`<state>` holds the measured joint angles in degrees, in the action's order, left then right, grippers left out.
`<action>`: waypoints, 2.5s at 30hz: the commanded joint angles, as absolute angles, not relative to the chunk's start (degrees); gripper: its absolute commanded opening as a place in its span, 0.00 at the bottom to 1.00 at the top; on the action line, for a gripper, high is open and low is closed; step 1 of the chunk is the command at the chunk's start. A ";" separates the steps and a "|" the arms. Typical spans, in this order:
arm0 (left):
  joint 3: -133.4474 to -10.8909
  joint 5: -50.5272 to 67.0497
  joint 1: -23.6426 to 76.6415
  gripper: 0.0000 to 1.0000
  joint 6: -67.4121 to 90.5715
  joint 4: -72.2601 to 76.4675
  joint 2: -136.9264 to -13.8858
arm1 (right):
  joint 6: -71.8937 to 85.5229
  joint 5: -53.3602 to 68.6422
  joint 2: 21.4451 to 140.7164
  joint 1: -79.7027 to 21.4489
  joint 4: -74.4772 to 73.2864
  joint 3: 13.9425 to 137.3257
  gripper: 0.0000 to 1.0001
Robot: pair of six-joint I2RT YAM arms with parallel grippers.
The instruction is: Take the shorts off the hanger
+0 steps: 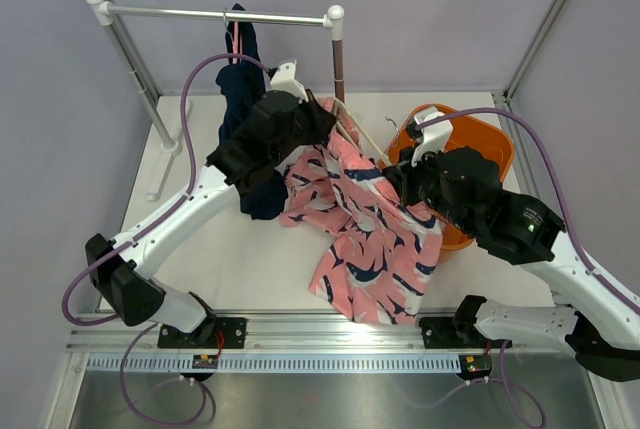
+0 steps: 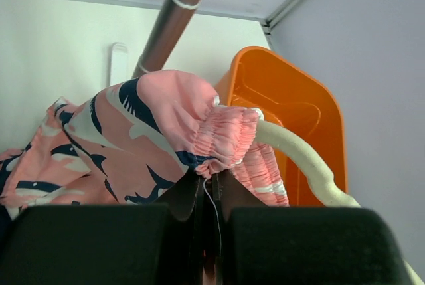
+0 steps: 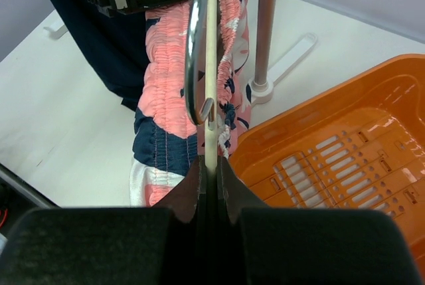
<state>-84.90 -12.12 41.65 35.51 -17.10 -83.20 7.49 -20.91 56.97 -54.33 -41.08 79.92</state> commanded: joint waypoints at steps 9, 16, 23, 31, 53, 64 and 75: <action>-82.26 -18.73 35.43 0.00 28.57 -20.04 -84.20 | 6.15 -21.53 52.39 -55.20 -32.52 82.62 0.00; -80.32 -5.32 40.59 0.00 21.55 -12.67 -79.72 | 3.44 -25.75 53.17 -55.19 -27.35 82.62 0.00; -87.45 11.40 52.37 0.00 10.56 -19.42 -78.84 | -2.10 -34.71 62.12 -55.02 -21.02 89.19 0.00; -88.76 20.06 66.70 0.00 2.82 -22.75 -75.33 | -4.22 -44.55 73.46 -53.18 -17.93 98.24 0.00; -111.42 -16.16 69.00 0.00 -10.53 -16.98 -78.30 | 6.58 -48.60 62.33 -46.85 -30.66 96.60 0.00; -126.29 1.03 66.54 0.00 -24.37 26.43 -91.12 | 15.38 -51.15 47.65 -46.85 -40.24 82.80 0.00; -151.09 8.18 52.48 0.00 -6.88 51.67 -117.07 | 22.39 -57.72 40.08 -46.93 -49.56 77.08 0.00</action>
<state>-142.82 11.64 56.69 -10.22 27.03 -118.93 23.53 -52.62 41.60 -46.78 -35.03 78.81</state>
